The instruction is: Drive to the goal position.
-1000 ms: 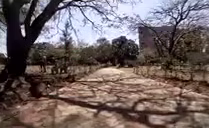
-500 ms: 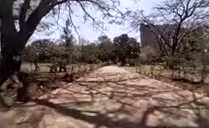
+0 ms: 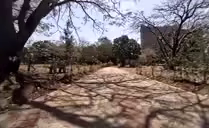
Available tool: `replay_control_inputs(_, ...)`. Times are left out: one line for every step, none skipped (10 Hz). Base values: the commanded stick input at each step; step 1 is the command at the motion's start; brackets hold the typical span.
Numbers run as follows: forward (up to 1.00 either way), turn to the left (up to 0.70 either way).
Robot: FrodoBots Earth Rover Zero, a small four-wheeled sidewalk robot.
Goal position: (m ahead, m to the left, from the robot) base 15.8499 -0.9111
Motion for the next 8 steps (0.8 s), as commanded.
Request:
replay_control_inputs(-0.69, 0.00)
replay_control_inputs(-0.69, 0.00)
replay_control_inputs(-0.69, 0.00)
replay_control_inputs(-0.69, 0.00)
replay_control_inputs(0.00, 0.00)
replay_control_inputs(0.00, 0.00)
replay_control_inputs(0.00, 0.00)
replay_control_inputs(0.00, 0.00)
